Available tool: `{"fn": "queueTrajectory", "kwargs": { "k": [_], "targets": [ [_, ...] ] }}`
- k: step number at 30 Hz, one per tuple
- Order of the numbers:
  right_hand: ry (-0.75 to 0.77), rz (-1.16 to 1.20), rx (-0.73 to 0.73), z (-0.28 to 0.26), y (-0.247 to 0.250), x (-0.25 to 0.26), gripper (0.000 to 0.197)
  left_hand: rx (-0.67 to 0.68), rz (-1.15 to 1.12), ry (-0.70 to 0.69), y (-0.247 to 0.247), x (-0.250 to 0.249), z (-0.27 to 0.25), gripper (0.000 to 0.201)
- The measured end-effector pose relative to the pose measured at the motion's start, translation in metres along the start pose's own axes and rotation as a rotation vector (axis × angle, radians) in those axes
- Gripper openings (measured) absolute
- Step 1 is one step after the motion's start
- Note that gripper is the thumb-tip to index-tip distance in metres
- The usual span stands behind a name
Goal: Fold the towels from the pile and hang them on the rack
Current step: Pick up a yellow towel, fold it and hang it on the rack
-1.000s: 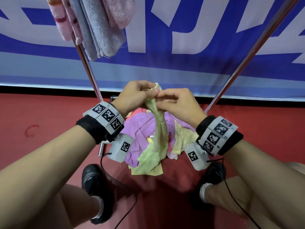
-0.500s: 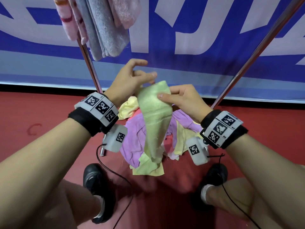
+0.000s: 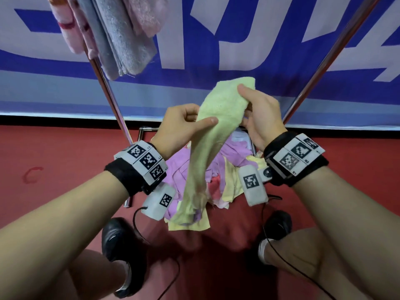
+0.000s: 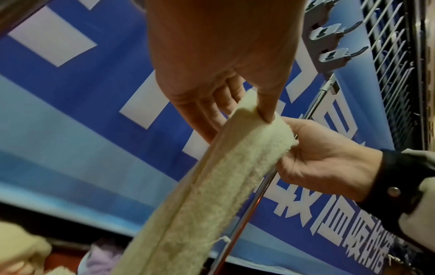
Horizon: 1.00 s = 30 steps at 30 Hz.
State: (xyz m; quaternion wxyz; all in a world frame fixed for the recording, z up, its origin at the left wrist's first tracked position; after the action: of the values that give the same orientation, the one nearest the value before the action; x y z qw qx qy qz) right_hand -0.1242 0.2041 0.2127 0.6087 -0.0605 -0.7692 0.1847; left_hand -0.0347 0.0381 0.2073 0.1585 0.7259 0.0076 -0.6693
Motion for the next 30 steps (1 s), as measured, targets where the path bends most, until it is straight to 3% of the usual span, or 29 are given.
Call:
{"fn": "queueTrajectory", "kwargs": {
  "k": [6, 9, 11, 14, 16, 19, 23, 25, 27, 30],
  "targets": [
    [0.163, -0.084, 0.017, 0.004, -0.001, 0.036, 0.020, -0.108, 0.141, -0.106, 0.012, -0.021, 0.011, 0.026],
    [0.234, -0.158, -0.003, 0.007, 0.003, 0.050, 0.025, 0.020, 0.075, -0.098, -0.006, -0.024, 0.010, 0.023],
    [0.161, -0.042, 0.073, 0.005, -0.006, 0.040, 0.032, 0.102, -0.066, -0.061, -0.018, -0.027, 0.008, 0.016],
    [-0.154, 0.182, 0.412, -0.019, -0.046, -0.011, 0.048, -0.001, -0.233, 0.008, -0.003, -0.029, 0.012, 0.010],
    [-0.246, -0.051, 0.487, -0.031, -0.051, -0.048, 0.038, -0.111, -0.181, 0.059, 0.018, -0.019, 0.017, 0.012],
    [-0.146, -0.324, 0.386, -0.024, -0.041, -0.056, 0.026, -0.209, -0.047, 0.130, 0.044, 0.000, 0.017, 0.022],
    [-0.033, -0.279, 0.259, -0.016, -0.034, -0.037, 0.025, -0.010, -0.174, 0.237, 0.020, 0.015, 0.005, 0.038],
    [0.041, -0.269, 0.223, -0.014, -0.035, -0.025, 0.027, 0.052, -0.153, 0.252, 0.010, 0.020, -0.001, 0.033],
    [0.112, -0.265, 0.163, -0.012, -0.032, -0.012, 0.030, -0.021, -0.132, 0.234, 0.016, 0.024, -0.001, 0.020],
    [0.171, -0.241, 0.088, -0.010, -0.025, -0.001, 0.016, -0.184, -0.098, 0.196, 0.033, 0.029, 0.001, 0.018]
  ]
}}
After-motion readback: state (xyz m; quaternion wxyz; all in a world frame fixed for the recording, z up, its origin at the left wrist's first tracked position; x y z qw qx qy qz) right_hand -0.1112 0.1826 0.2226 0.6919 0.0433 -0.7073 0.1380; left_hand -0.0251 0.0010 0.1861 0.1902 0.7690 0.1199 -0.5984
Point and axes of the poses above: each hand's wrist, its own z-axis towards the middle knuckle, its own y-axis out of the back of the hand, x = y × z, the point moved 10 cm from there along z, towards the middle knuckle, and after that the axes turned 6 degrees about z, right-handed, at the moved point
